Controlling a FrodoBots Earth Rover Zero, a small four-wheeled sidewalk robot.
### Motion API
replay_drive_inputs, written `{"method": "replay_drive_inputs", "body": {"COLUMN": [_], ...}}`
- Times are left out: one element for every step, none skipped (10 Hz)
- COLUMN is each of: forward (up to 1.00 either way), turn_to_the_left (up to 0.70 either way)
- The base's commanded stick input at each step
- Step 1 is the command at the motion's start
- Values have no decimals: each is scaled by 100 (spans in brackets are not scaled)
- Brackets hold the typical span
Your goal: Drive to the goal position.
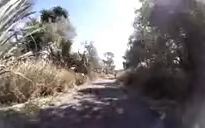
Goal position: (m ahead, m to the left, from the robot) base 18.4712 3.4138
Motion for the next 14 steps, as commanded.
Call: {"method": "replay_drive_inputs", "body": {"forward": [85,85,85,85,85,85,85,85,85,85,85,85,85,85], "turn_to_the_left": [0,0,0,0,0,0,0,0,0,0,0,0,0,0]}}
